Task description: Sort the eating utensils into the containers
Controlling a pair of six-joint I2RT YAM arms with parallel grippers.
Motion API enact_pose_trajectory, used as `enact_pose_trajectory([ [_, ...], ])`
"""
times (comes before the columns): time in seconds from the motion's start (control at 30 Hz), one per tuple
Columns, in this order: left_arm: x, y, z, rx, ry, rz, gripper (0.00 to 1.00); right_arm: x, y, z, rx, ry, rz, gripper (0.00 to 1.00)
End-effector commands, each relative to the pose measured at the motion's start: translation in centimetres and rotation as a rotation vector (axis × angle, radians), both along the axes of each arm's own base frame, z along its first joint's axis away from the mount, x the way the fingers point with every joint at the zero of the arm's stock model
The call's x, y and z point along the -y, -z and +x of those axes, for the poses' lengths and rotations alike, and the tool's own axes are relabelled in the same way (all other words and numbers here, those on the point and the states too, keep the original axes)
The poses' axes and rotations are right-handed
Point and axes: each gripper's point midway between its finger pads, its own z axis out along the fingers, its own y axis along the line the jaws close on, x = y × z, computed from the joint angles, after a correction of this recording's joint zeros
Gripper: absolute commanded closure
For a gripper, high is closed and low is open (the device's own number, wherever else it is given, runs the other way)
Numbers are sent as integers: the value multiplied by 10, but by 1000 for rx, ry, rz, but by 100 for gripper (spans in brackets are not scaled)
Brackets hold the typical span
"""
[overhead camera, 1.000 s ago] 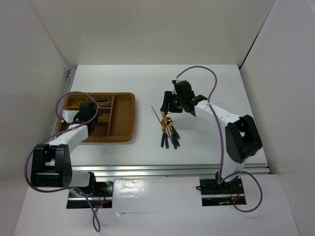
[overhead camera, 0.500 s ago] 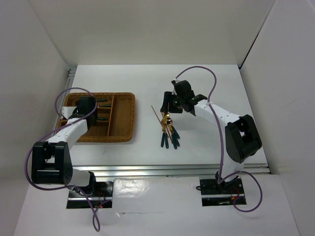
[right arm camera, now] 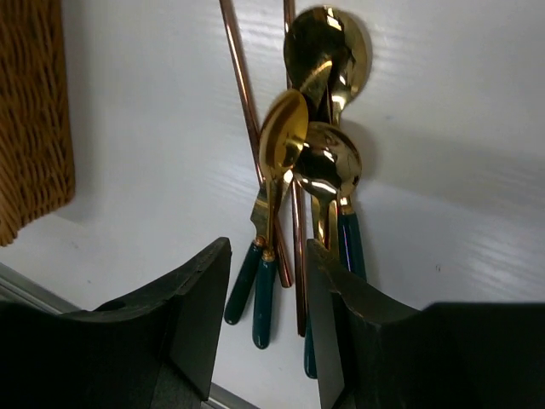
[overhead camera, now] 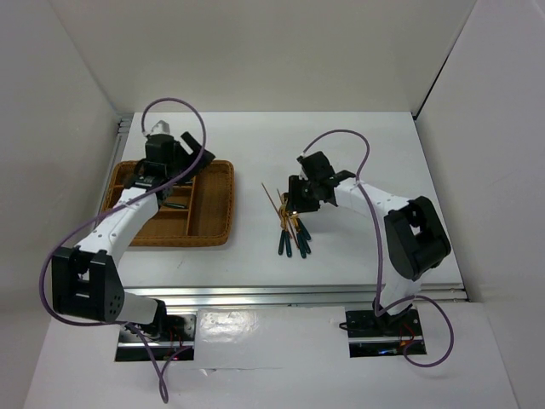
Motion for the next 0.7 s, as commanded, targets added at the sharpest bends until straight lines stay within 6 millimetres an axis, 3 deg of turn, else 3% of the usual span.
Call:
enact_pose_trajectory([
  [0.0, 39, -7, -9, 44, 242, 98, 10, -1, 1, -17, -33, -12, -13, 52],
  [0.2, 84, -3, -29, 31, 420, 149, 14, -13, 12, -35, -78, -29, -42, 57],
  [0.3, 95, 7, -38, -2, 462, 163, 14, -25, 8, -44, -80, -60, -39, 57],
  [0.37, 95, 14, -41, -31, 462, 173, 14, -32, 4, -49, -86, -64, -20, 57],
  [0.47, 96, 19, -47, -46, 464, 179, 14, -34, 15, -67, -159, -68, 1, 58],
  [0.5, 94, 30, -52, -72, 466, 182, 14, -33, 22, -76, -176, -79, -12, 58],
  [0.67, 90, 28, -58, -69, 457, 188, 14, -35, 35, -86, -218, -63, -29, 58],
])
